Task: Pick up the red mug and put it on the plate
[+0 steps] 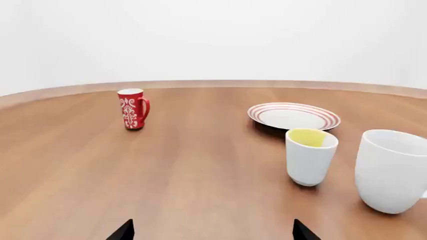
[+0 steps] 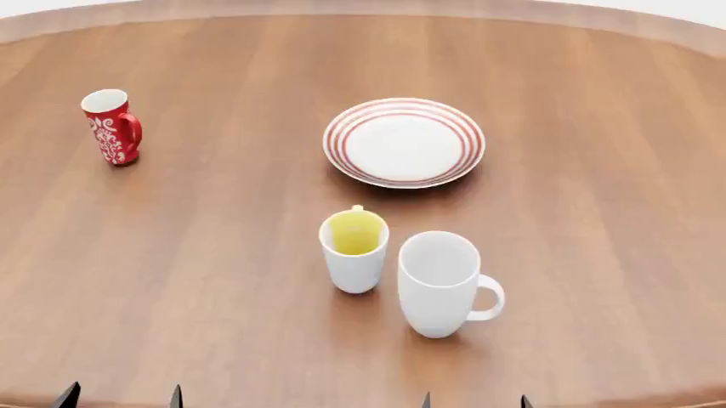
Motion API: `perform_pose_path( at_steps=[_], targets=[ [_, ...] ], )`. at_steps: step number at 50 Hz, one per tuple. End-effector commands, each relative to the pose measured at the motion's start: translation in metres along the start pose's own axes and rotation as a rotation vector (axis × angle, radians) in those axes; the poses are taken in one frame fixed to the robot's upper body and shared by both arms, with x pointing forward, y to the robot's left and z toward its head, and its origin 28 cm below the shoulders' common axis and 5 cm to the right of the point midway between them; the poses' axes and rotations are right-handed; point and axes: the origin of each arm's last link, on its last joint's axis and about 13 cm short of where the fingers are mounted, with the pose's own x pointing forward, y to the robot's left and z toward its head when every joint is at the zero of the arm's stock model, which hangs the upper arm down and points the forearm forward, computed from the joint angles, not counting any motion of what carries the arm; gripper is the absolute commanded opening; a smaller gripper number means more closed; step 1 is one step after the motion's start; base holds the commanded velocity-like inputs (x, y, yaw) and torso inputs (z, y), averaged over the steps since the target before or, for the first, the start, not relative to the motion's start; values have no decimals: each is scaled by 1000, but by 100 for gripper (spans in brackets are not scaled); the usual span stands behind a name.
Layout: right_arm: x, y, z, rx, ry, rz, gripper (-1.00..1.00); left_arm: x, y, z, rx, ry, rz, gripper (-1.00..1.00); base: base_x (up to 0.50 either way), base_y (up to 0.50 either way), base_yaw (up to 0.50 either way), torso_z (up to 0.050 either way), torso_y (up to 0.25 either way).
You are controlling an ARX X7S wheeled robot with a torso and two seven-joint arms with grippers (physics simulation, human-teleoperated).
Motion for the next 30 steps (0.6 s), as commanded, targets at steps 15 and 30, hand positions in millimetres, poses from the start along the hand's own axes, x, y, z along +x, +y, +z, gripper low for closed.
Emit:
perform_pose_path(
  at_steps=[15, 30],
  targets=[
    [0, 2, 5, -17, -13, 1, 100, 2, 0, -1, 7, -4, 6, 100, 0, 0, 0, 0, 0],
    [3, 0, 24, -19, 9, -8, 100, 5, 1, 9, 13, -23, 15, 100, 0, 0, 0, 0, 0]
  ],
)
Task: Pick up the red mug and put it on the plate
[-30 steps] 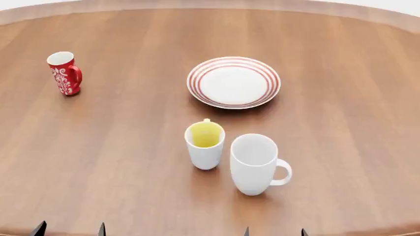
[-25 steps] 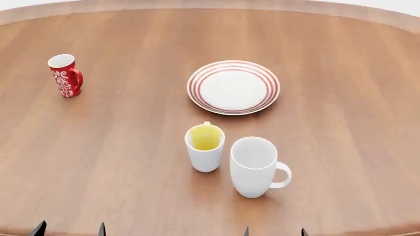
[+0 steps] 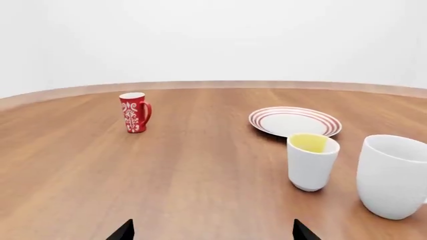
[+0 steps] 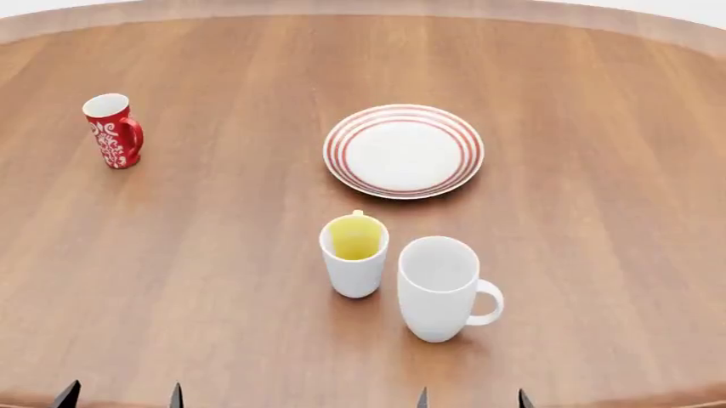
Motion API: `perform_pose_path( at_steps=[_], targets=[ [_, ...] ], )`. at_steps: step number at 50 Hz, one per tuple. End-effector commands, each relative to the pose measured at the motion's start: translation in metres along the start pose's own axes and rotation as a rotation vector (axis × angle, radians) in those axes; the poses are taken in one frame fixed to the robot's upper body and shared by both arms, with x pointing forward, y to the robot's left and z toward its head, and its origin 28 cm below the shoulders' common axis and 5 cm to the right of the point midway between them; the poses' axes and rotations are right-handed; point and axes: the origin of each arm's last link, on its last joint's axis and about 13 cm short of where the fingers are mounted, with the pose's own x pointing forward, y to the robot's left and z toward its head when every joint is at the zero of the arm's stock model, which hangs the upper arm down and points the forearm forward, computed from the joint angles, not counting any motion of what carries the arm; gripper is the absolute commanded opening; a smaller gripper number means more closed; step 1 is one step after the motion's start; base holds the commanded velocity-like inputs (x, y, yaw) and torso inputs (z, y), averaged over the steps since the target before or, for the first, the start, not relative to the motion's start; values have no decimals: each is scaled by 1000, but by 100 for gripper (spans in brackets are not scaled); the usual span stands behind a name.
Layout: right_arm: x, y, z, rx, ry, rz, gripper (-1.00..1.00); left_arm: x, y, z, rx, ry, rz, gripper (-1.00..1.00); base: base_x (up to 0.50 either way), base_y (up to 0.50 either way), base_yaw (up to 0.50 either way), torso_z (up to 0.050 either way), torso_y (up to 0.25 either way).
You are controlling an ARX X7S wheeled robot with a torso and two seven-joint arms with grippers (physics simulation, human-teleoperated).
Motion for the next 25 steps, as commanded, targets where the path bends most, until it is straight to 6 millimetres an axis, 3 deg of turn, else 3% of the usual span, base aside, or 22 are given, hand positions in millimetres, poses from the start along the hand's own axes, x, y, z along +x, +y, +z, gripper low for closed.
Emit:
perform_pose_path(
  at_steps=[1, 5, 9, 14, 25],
  targets=[
    [2, -4, 23, 27, 2, 3, 100, 3, 2, 12, 7, -22, 11, 100, 0, 0, 0, 0, 0],
    [3, -12, 55, 22, -24, -9, 100, 9, 3, 28, 6, -28, 9, 100, 0, 0, 0, 0, 0],
    [7, -15, 83, 14, -42, -3, 100, 15, 5, 64, 1, -39, -9, 100, 0, 0, 0, 0, 0],
    [9, -16, 94, 11, -53, 0, 100, 16, 8, 89, 5, -84, -6, 100, 0, 0, 0, 0, 0],
    [13, -26, 95, 6, -34, -76, 100, 18, 8, 88, 1, -82, -10, 100, 0, 0, 0, 0, 0]
  ],
)
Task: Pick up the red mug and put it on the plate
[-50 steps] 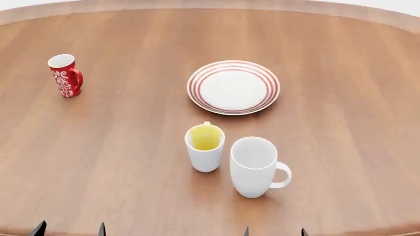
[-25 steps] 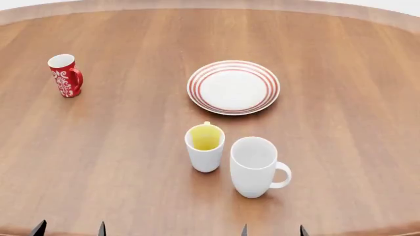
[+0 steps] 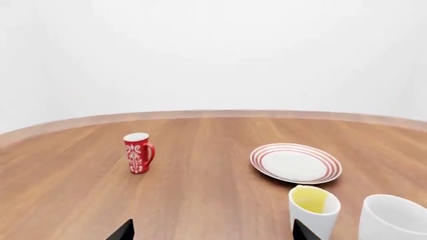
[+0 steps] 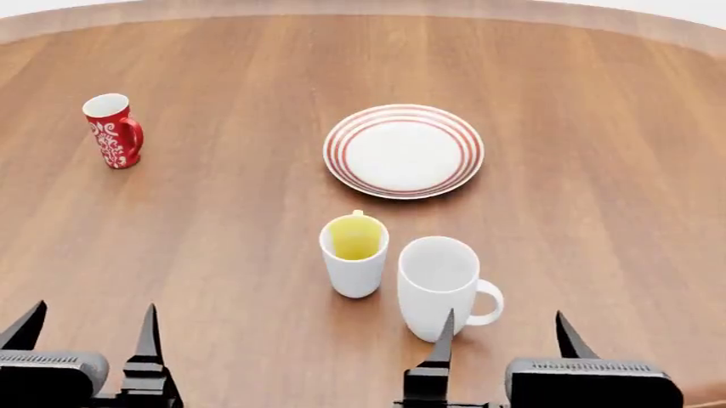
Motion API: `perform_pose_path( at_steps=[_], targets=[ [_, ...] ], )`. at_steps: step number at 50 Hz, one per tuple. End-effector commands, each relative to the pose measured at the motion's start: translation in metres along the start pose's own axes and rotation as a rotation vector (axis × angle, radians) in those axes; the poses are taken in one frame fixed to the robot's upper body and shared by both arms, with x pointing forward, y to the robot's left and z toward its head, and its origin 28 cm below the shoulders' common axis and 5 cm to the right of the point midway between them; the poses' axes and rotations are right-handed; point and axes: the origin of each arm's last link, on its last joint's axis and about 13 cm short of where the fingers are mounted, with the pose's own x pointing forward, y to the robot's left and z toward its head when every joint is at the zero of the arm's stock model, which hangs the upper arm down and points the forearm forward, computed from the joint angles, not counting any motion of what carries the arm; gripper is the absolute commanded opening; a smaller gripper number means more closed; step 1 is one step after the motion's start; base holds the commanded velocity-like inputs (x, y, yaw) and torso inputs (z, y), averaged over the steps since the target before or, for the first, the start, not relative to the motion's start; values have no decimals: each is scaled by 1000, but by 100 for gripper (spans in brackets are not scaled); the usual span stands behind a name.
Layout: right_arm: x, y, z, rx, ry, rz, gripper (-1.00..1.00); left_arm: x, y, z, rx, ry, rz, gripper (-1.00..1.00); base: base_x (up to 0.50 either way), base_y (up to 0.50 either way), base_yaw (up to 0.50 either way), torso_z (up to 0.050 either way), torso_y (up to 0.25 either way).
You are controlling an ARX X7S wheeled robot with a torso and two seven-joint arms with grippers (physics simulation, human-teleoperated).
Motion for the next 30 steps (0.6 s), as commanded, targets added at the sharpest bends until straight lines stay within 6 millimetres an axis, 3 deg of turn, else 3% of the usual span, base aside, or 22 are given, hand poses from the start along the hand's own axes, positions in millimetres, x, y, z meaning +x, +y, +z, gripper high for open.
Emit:
perform_pose_path(
  at_steps=[1, 7, 12, 18, 30],
  targets=[
    [6, -18, 17, -6, 14, -121, 100, 2, 1, 15, 3, -15, -10, 100, 0, 0, 0, 0, 0],
    [9, -50, 31, 12, 7, -310, 100, 4, 1, 12, -1, -7, -10, 100, 0, 0, 0, 0, 0],
    [-2, -70, 43, 37, -10, -388, 100, 5, 2, 11, 2, -4, -7, 100, 0, 0, 0, 0, 0],
    [-7, -74, 46, 37, -34, -389, 100, 7, 2, 8, 1, 4, -5, 100, 14, 0, 0, 0, 0],
    [-5, -72, 46, 32, -12, -381, 100, 8, 2, 6, 2, 8, -6, 100, 484, 0, 0, 0, 0]
  ],
)
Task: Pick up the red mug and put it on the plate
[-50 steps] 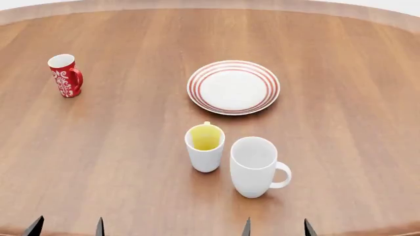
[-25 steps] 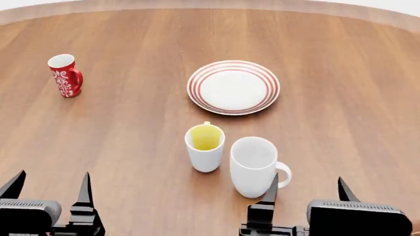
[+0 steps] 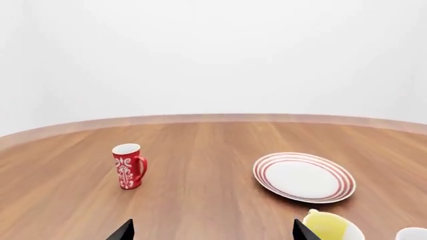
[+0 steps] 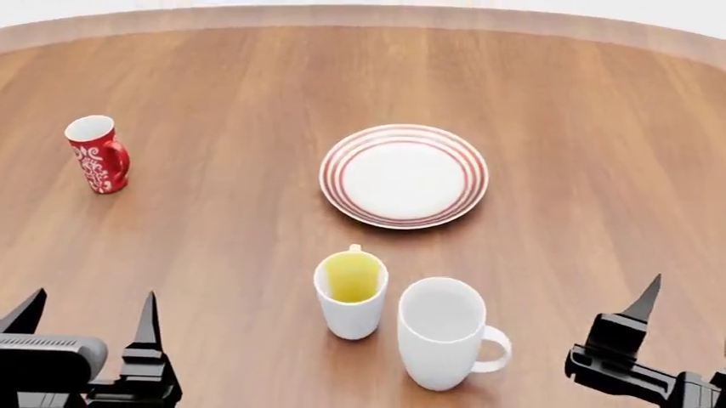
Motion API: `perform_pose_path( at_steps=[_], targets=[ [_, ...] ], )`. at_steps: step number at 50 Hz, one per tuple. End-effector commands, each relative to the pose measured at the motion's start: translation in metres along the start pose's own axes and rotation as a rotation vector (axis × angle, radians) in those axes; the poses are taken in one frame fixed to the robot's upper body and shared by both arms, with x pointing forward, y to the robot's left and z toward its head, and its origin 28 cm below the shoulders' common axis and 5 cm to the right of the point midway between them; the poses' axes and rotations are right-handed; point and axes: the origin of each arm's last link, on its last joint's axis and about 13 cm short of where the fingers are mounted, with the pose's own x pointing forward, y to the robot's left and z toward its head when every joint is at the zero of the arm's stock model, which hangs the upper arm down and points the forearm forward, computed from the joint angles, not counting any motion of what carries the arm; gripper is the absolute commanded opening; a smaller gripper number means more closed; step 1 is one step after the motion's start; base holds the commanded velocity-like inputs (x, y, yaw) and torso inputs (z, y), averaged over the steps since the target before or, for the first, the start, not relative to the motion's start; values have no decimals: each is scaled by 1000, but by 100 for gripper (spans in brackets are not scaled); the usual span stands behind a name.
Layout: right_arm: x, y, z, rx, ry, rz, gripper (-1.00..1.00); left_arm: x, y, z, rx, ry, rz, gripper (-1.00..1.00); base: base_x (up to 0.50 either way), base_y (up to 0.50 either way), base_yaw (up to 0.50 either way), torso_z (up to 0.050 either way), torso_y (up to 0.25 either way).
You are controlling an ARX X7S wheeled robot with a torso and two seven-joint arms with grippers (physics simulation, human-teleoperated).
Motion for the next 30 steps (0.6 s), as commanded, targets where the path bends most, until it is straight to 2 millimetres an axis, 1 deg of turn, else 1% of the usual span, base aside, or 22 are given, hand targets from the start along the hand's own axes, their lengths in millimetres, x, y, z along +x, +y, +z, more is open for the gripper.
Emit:
perform_pose_path(
  at_steps=[1, 30],
  targets=[
    [1, -5, 3, 12, 9, -14, 100, 2, 0, -2, -1, 7, 2, 100, 500, 0, 0, 0, 0],
    [4, -3, -5, 10, 42, 11, 100, 2, 0, -6, -4, 12, 8, 100, 500, 0, 0, 0, 1]
  ],
)
